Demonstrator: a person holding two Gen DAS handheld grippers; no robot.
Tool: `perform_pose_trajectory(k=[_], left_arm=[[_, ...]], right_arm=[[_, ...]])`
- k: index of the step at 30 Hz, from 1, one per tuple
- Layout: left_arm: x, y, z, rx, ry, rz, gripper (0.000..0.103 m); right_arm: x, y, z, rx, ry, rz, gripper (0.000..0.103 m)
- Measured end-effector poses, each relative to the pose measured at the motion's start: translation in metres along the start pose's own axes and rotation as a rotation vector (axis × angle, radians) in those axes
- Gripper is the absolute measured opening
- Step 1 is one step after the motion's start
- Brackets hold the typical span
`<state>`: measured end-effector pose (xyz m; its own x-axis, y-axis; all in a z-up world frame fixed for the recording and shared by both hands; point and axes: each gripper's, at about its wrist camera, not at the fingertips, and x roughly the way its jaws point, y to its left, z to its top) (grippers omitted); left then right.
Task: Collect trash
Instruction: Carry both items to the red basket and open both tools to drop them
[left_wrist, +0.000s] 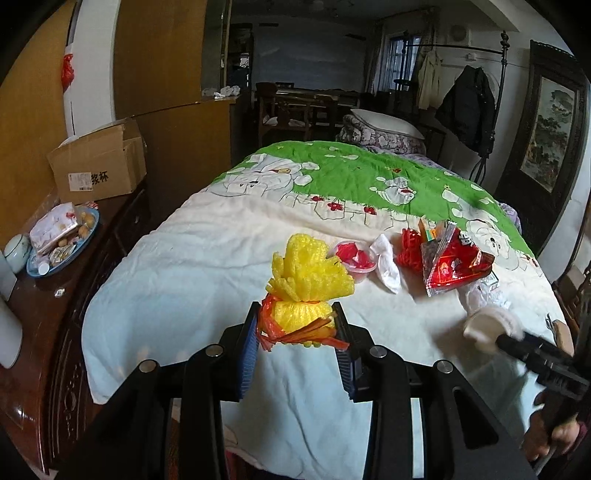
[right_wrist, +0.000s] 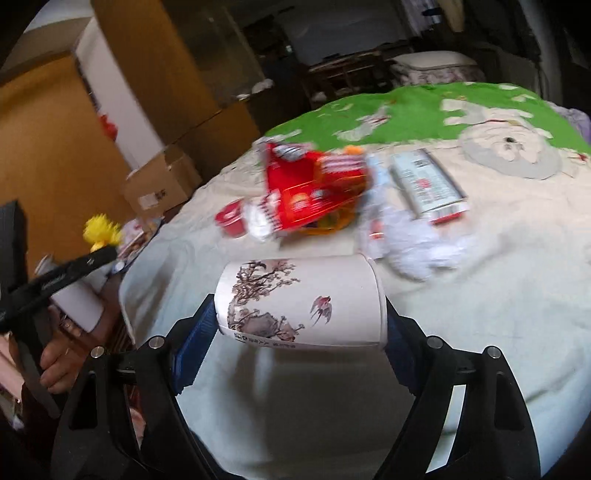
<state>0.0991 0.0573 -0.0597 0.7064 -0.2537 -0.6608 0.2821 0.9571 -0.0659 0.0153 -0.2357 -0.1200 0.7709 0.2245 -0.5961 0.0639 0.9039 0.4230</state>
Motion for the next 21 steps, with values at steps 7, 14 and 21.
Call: perform_pose_trajectory(k=[7, 14, 21], left_arm=[[0.006, 0.005, -0.007, 0.0, 0.025, 0.01, 0.038], [0.009, 0.013, -0.012, -0.003, 0.038, 0.022, 0.038], [0.003, 0.03, -0.021, -0.016, 0.059, 0.054, 0.038]], right_arm=[[-0.001, 0.016, -0.018, -0.097, 0.015, 0.005, 0.08], [-0.016, 0.046, -0.035, -0.272, -0.081, -0.026, 0.079], [-0.031, 0.062, -0.029, -0.3, -0.131, -0.024, 0.079]])
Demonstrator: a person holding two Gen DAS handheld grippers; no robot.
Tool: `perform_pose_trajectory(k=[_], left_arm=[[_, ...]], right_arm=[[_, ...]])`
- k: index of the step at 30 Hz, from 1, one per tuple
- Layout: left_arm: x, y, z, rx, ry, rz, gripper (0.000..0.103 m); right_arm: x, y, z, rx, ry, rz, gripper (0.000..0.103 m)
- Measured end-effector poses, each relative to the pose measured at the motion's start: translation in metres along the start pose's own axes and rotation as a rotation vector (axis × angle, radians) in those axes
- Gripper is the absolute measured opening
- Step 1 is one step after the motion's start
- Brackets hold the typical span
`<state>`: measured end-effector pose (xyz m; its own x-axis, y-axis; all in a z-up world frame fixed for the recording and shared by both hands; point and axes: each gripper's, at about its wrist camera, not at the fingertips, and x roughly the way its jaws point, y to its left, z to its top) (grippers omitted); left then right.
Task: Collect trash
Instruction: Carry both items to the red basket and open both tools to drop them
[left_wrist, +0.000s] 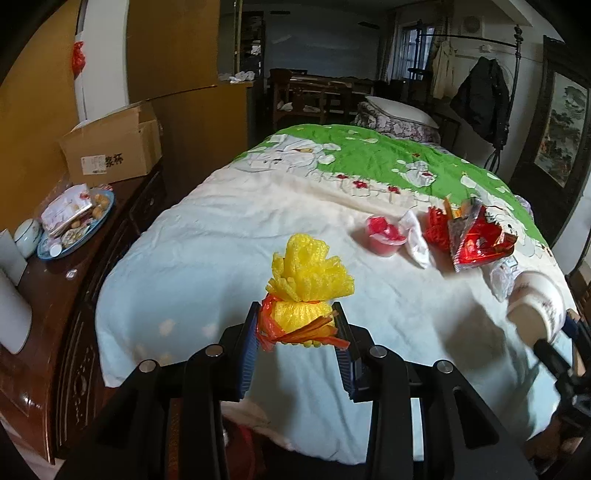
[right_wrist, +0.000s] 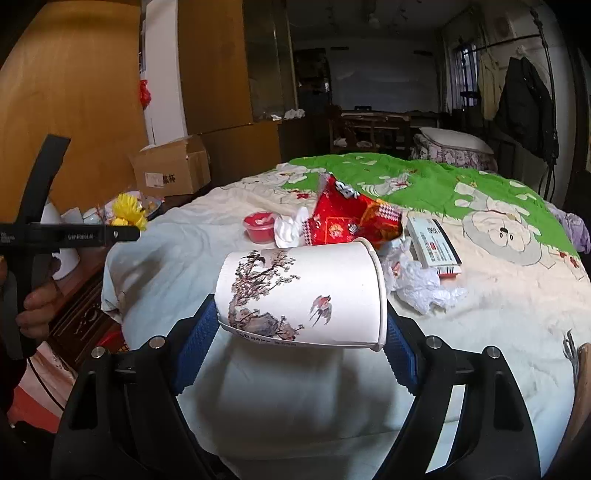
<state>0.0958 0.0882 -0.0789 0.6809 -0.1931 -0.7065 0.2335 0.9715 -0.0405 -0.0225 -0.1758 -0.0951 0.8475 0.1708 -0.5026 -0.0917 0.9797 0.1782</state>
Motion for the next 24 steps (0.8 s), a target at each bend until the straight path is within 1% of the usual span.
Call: perform_pose_trajectory(k=[5, 8, 10, 12, 13, 14, 15, 16, 17, 20, 24], left_arm=[[-0.014, 0.031, -0.021, -0.027, 0.027, 0.067, 0.038], [-0.018, 0.061, -0.04, -0.074, 0.073, 0.113, 0.038], [-0.019, 0.086, -0.057, -0.125, 0.11, 0.146, 0.038], [-0.02, 0.105, -0.071, -0.168, 0.142, 0.163, 0.041], [-0.02, 0.113, -0.076, -0.186, 0.156, 0.162, 0.044], [-0.019, 0.122, -0.084, -0.209, 0.177, 0.16, 0.06], [-0.019, 0.13, -0.091, -0.231, 0.2, 0.16, 0.079], [-0.019, 0.137, -0.098, -0.251, 0.215, 0.166, 0.083], [-0.02, 0.142, -0.102, -0.256, 0.213, 0.177, 0.085], [-0.024, 0.151, -0.109, -0.232, 0.213, 0.209, 0.09], [-0.032, 0.166, -0.113, -0.246, 0.17, 0.26, 0.096]], right_arm=[[-0.006, 0.012, 0.007, 0.001, -0.008, 0.05, 0.079], [-0.007, 0.022, 0.01, 0.001, -0.002, 0.087, 0.079], [-0.005, 0.032, 0.014, 0.008, 0.007, 0.121, 0.079], [-0.003, 0.039, 0.017, 0.012, 0.015, 0.149, 0.079], [-0.001, 0.044, 0.018, 0.012, 0.02, 0.162, 0.079], [0.001, 0.05, 0.02, 0.011, 0.025, 0.179, 0.08], [0.003, 0.057, 0.022, 0.008, 0.031, 0.195, 0.08], [0.005, 0.064, 0.023, 0.004, 0.038, 0.209, 0.079], [0.009, 0.074, 0.025, -0.005, 0.05, 0.231, 0.079], [0.019, 0.103, 0.026, -0.043, 0.083, 0.275, 0.079], [0.028, 0.148, 0.023, -0.125, 0.135, 0.342, 0.08]])
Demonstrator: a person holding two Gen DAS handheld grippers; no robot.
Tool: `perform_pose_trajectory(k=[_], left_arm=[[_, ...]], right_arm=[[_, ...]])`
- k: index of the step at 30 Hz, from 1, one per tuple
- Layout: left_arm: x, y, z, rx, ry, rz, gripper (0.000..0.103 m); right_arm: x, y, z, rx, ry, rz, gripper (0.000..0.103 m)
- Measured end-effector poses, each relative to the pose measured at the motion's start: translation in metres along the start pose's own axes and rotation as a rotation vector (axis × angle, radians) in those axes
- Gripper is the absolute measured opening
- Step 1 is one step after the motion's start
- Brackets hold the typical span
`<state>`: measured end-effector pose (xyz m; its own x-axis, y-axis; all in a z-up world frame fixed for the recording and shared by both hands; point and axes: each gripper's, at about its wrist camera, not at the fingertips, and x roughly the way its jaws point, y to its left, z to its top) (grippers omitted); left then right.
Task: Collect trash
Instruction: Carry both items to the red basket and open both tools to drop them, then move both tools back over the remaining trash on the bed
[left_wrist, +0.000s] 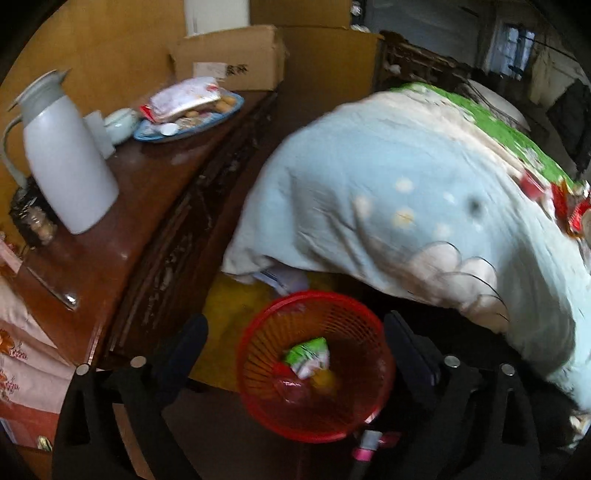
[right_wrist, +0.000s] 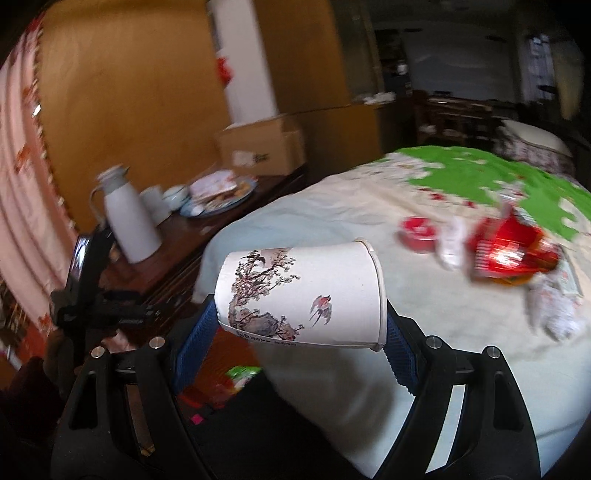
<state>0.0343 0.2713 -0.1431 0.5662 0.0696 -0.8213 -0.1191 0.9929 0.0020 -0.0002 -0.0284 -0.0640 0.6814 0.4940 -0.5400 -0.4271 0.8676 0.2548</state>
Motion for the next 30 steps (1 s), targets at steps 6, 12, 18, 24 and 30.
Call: perform_pose_trajectory(k=[6, 12, 18, 24, 30], left_arm=[[0.012, 0.043, -0.001, -0.102, -0.007, 0.046, 0.097], [0.026, 0.09, -0.012, -0.222, 0.018, 0.052, 0.097], [0.031, 0.095, -0.017, -0.212, 0.018, 0.061, 0.097], [0.029, 0.079, -0.016, -0.162, 0.011, 0.07, 0.097], [0.005, 0.054, -0.007, -0.103, -0.042, 0.059, 0.097]], right_arm=[[0.052, 0.063, 0.002, -0.136, 0.124, 0.114, 0.08], [0.111, 0.114, -0.001, -0.231, 0.265, 0.186, 0.084], [0.131, 0.121, -0.006, -0.232, 0.322, 0.178, 0.085], [0.116, 0.103, 0.001, -0.192, 0.278, 0.134, 0.087], [0.078, 0.076, 0.007, -0.143, 0.183, 0.089, 0.088]])
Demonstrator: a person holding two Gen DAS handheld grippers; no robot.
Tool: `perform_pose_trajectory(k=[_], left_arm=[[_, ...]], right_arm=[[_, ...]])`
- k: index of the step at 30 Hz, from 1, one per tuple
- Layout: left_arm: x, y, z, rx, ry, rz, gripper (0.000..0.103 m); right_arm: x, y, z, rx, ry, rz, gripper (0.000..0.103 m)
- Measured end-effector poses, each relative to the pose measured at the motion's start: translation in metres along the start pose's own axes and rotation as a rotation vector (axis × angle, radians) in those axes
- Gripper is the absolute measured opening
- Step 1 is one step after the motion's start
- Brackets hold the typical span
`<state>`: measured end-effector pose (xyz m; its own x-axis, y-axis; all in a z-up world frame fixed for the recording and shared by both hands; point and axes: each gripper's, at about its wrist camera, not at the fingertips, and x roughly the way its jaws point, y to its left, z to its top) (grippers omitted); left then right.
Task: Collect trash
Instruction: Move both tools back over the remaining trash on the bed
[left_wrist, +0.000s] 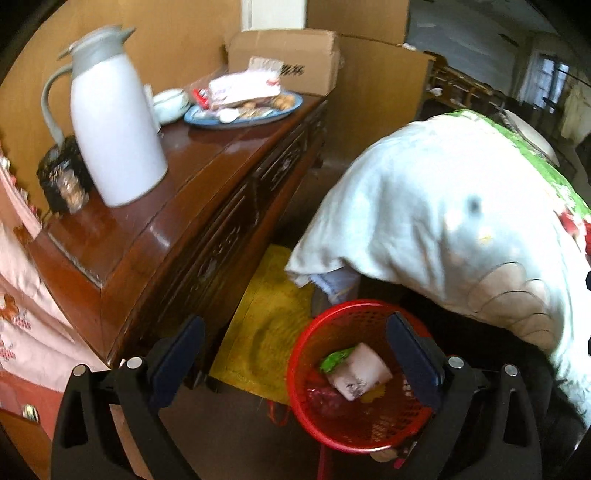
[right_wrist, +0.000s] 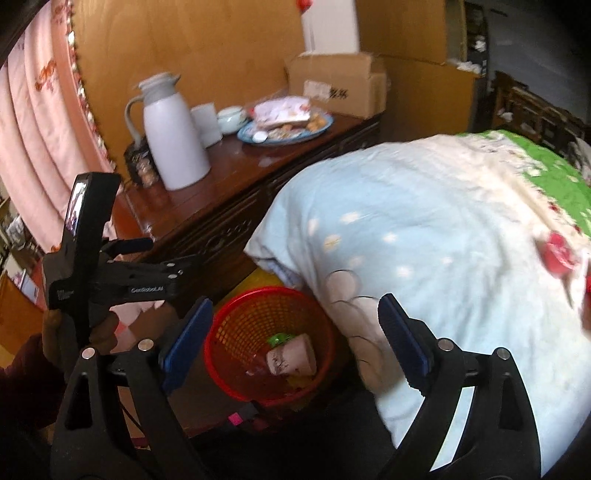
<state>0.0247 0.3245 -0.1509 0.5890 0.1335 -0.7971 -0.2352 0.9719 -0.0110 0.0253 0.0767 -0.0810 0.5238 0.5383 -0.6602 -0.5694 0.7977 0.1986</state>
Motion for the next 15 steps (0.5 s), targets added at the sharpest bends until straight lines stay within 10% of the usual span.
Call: perform_pose_trajectory(k=[15], left_arm=[[-0.106, -0.132, -0.001, 0.284, -0.212, -0.053, 0.097]], right_arm=[[-0.137, -0.075, -0.041, 0.157, -0.276, -0.183, 0.096]])
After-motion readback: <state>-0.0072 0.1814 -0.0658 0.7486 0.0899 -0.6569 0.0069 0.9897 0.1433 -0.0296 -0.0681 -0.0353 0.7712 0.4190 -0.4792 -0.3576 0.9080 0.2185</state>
